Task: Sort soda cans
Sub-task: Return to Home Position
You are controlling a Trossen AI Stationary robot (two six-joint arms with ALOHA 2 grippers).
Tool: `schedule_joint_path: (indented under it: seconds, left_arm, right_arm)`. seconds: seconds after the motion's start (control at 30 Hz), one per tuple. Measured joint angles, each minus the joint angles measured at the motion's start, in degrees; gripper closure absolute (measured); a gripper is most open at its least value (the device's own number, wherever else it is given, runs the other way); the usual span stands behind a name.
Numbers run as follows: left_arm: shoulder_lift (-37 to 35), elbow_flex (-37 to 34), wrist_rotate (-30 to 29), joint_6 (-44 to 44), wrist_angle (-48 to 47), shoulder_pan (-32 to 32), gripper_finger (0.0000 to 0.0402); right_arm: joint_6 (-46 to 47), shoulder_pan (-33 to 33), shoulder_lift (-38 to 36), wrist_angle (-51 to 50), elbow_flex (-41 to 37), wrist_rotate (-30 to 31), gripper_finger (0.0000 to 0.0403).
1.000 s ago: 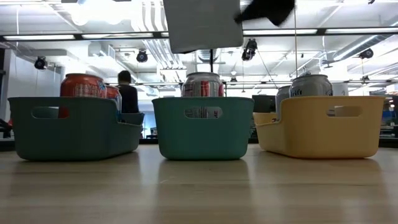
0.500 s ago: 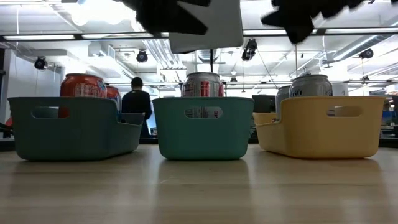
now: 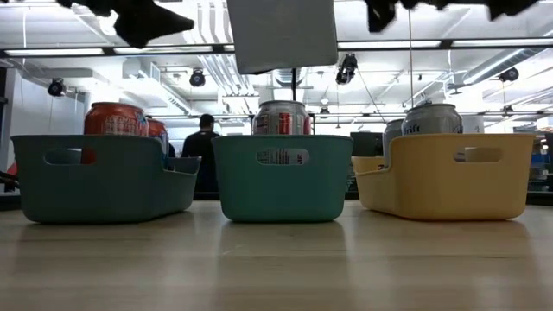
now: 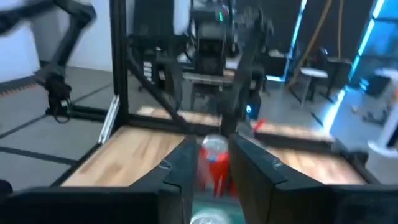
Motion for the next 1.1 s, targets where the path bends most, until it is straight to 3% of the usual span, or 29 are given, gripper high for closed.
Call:
schedule_joint_path:
  seconds: [0.13,0.23,0.33,0.63,0.87,1.1]
  left_arm:
    - [-8.4,-4.7,0.1,4.3,2.2,0.7,0.0047]
    - [-14.0,-6.7,0.0,7.0,2.2,1.1,0.0047]
    - [-19.3,-8.6,0.0,8.5,0.1,1.0,0.0047]
    - [-32.3,-17.2,0.1,9.0,0.3,1.0,0.0047]
    - [-39.3,-20.8,0.1,9.2,2.2,1.8,0.0047]
    - [-44.6,-20.9,0.1,8.0,-3.2,1.8,0.0047]
  right_arm:
    - [-3.6,-6.5,-1.4,-9.7,6.2,-6.8,0.0337]
    - [-4.2,-10.0,-3.5,-20.9,8.8,-7.0,0.0354]
    - [-4.1,-10.9,-7.9,-26.1,7.5,-6.9,0.0369]
    - [-4.5,-9.7,-25.5,-16.2,-8.6,-7.0,0.0390]
    - [-2.6,-9.7,-33.5,-6.3,-22.1,-6.7,0.0390]
    - [-2.7,-9.7,-40.1,-6.9,-26.1,-5.4,0.0390]
